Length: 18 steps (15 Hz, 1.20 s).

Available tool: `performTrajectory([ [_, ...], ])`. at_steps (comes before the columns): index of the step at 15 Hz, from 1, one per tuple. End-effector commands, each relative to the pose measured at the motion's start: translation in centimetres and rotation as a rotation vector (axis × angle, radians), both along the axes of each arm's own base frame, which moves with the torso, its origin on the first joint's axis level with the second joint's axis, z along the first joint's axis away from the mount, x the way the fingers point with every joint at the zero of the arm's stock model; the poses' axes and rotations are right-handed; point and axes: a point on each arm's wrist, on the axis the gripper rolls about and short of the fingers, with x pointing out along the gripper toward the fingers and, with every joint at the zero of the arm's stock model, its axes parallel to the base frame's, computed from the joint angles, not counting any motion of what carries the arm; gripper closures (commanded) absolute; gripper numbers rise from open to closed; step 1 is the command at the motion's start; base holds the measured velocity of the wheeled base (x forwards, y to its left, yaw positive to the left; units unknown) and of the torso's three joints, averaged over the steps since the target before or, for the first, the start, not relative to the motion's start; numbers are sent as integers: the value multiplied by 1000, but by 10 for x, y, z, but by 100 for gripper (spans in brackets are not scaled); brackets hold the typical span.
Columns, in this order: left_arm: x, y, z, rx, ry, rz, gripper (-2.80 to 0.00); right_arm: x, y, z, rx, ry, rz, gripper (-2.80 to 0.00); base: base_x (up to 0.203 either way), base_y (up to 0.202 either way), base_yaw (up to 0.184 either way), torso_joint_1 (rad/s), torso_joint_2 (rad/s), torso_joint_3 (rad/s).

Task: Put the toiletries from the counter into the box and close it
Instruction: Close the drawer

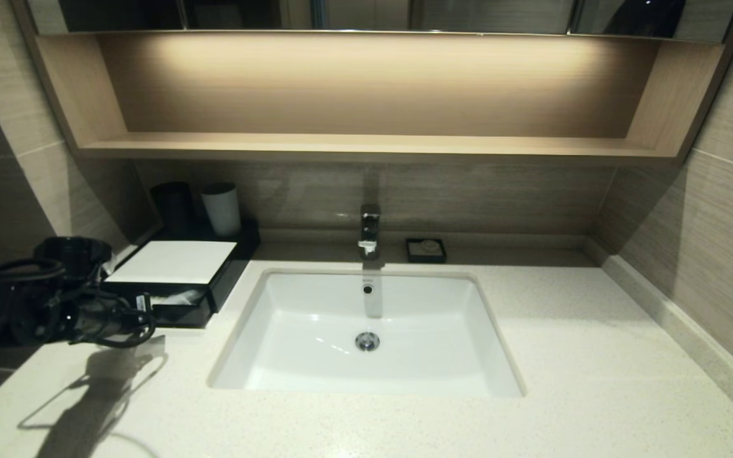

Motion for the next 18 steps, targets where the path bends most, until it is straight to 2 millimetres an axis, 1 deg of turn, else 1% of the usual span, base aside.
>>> performTrajectory([
  [1, 3, -1, -4, 1, -3, -3, 0, 0, 0, -1, 0, 2, 0, 0, 0, 0, 0, 0, 0, 0],
  [7, 10, -1, -10, 8, -30, -6, 0, 0, 0, -1, 0, 1, 0, 0, 0, 0, 0, 0, 0, 0],
  [18, 20, -6, -11, 17, -102, -25, 0, 0, 0, 0, 0, 1, 0, 0, 0, 0, 0, 0, 0, 0],
])
